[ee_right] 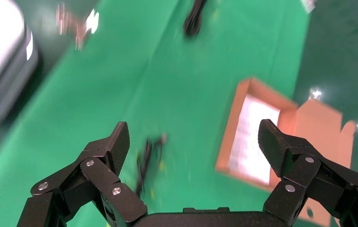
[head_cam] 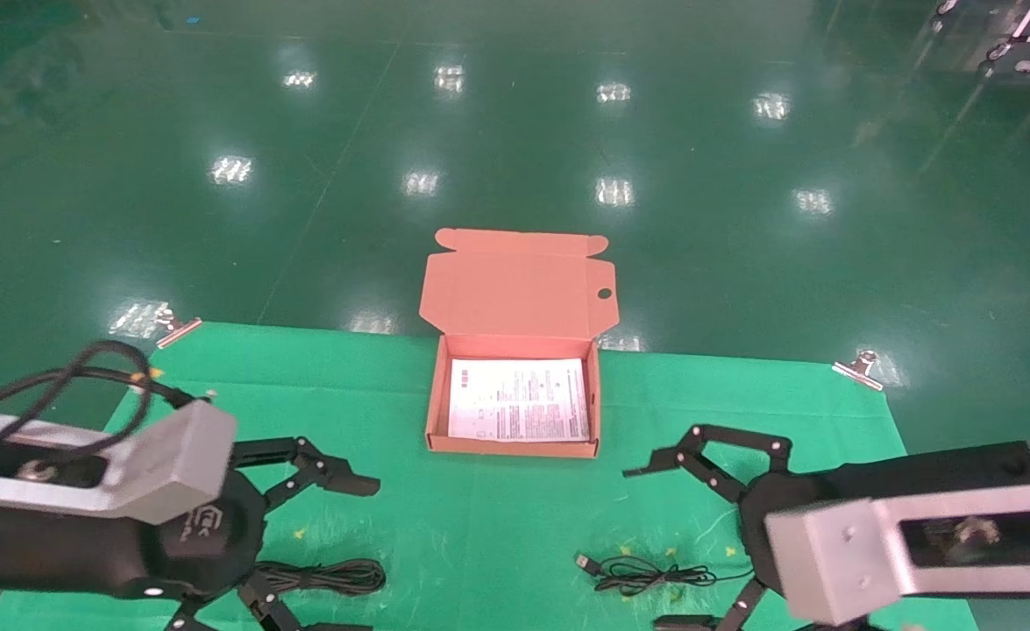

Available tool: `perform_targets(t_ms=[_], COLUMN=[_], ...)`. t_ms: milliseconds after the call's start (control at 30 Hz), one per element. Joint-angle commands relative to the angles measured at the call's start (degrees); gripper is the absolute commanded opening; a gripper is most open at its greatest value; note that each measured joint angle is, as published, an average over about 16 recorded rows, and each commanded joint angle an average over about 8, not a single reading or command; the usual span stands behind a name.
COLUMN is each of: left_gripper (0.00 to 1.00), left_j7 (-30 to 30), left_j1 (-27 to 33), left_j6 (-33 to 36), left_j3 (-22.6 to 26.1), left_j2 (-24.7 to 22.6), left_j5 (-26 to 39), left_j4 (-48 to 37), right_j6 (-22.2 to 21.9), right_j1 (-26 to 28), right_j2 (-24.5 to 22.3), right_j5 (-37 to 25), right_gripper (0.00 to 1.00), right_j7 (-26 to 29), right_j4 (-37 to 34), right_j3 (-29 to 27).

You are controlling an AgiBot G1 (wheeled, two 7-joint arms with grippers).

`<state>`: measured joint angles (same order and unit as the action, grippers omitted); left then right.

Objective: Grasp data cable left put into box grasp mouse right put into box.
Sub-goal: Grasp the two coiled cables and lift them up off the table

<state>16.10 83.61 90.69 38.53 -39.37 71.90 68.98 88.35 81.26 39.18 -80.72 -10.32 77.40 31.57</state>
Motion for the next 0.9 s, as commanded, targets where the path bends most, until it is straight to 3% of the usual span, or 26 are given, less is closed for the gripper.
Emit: perform_targets(t_ms=[33,433,900], left_gripper=[1.0,1.0,1.0], left_j7=[-0.1,0.0,2.4], left_j1=[1.6,8.7,5.6], left_j6=[0.1,-1.5,-9.6], left_j3=[2.3,15.6,20.3], left_j2=[-0.4,-6.3,-11.2], left_j5=[2.6,19.8,31.8], left_j4=[-0.2,-1.0,-4.0], right_j6=[-0.1,-5.6,-12.4], right_j1=[1.4,1.2,-3.3], right_j2=[0.6,5.2,8.3], right_j5=[-2.8,-19.6,-30.6], right_gripper=[1.0,1.0,1.0], right_j7=[-1.9,-7.9,-4.2], right_j4=[0.1,0.2,-0.4], right_j3=[1.8,9.3,12.6])
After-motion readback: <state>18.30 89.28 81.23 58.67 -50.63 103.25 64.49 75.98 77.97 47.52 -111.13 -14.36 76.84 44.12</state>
